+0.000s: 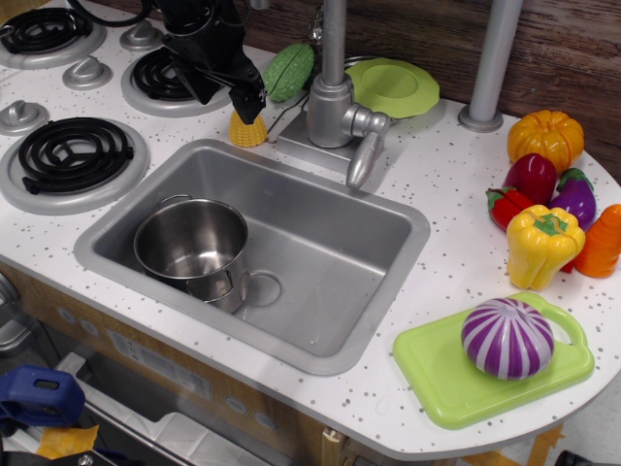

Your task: Put corn in pot which is in sink

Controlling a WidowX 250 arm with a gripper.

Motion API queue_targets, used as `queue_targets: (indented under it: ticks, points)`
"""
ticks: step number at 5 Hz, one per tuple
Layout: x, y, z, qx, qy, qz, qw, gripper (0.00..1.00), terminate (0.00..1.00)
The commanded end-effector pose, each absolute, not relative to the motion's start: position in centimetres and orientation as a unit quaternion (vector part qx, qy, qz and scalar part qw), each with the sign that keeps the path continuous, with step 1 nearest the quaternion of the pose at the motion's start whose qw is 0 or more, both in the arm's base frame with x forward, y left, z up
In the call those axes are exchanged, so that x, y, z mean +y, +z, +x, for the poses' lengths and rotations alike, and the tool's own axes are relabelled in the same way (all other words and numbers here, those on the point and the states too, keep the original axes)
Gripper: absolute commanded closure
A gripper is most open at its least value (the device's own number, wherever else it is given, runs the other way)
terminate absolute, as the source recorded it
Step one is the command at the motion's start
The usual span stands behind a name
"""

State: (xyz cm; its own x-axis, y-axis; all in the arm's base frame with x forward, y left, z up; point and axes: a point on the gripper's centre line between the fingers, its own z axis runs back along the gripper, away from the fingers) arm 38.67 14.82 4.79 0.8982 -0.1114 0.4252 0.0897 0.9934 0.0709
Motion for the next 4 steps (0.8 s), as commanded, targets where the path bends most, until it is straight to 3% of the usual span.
queue_targets:
  ticks: [1,4]
  points:
    - [14.8,4.8,38.7,-0.22,-0.052,0.025,0.974,0.0,0.0]
    - [16.0,3.2,41.6,-0.251,-0.081,0.017,0.965,0.0,0.0]
